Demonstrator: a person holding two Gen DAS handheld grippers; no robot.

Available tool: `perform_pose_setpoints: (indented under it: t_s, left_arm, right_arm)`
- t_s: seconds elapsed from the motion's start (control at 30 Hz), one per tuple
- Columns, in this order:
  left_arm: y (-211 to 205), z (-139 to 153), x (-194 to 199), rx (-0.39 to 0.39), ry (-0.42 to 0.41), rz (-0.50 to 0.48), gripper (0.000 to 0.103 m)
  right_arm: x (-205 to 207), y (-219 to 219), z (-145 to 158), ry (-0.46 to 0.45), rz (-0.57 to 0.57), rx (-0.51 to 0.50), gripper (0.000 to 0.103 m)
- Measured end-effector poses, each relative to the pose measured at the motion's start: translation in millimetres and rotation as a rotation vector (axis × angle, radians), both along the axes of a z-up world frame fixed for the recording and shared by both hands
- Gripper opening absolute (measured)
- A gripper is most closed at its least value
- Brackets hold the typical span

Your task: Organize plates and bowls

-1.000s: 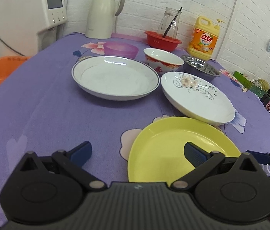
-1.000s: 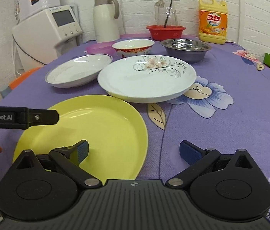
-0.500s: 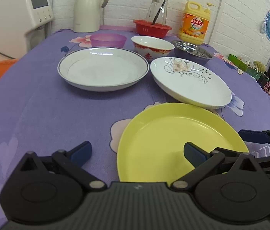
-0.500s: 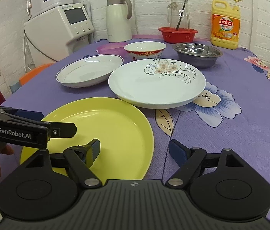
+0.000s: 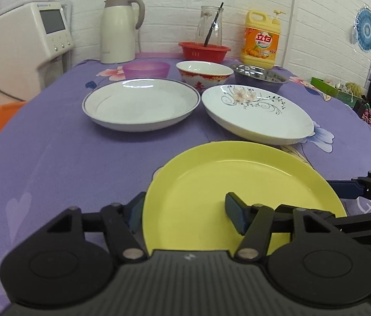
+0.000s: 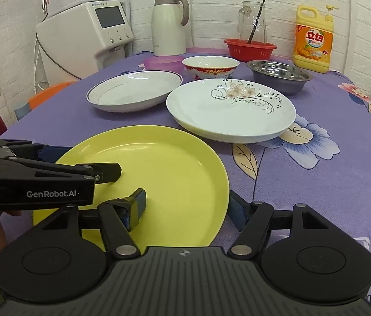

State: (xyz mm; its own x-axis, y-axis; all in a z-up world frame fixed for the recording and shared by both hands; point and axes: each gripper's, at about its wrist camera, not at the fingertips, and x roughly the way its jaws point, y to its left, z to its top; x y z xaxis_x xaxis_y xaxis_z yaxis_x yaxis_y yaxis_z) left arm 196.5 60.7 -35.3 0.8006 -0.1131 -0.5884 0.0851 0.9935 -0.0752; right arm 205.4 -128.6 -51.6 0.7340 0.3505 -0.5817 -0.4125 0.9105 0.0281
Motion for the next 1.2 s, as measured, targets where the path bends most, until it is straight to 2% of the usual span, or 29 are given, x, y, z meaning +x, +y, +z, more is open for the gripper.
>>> perform_pose_setpoints:
  t_s: [0.13, 0.33, 0.47, 0.8, 1.1, 1.2]
  left_arm:
    - [29.1, 2.9, -13.0, -0.026, 0.016, 0.07, 0.063]
    - [87.9, 8.0, -32.6, -0.037, 0.014, 0.238, 0.063]
    - [107.2, 9.6, -28.8, -0.027, 0.005, 0.293, 0.063]
    - [109.4, 0.2, -3.2, 0.007, -0.005, 0.283, 0.063]
    - [105.3, -1.9, 7.9, 0.016, -0.022, 0.281, 0.063]
    - [100.8, -1.8, 10.8, 0.021, -0.022, 0.279, 0.067]
  right_arm:
    - [-5.6, 21.8, 3.0, -0.01, 0.039, -0.006, 0.103]
    - [-4.1, 80.0, 8.5, -0.043, 0.196, 0.003, 0.103]
    - [5.1, 107.3, 10.8, -0.046, 0.258, 0.015, 0.103]
    - [27.4, 118.5, 1.7, 0.009, 0.232, 0.017, 0.103]
    - [34.0, 115.9, 1.7, -0.001, 0.228, 0.011, 0.103]
    - [35.0, 117.5, 1.6, -0.006, 0.238, 0.0, 0.103]
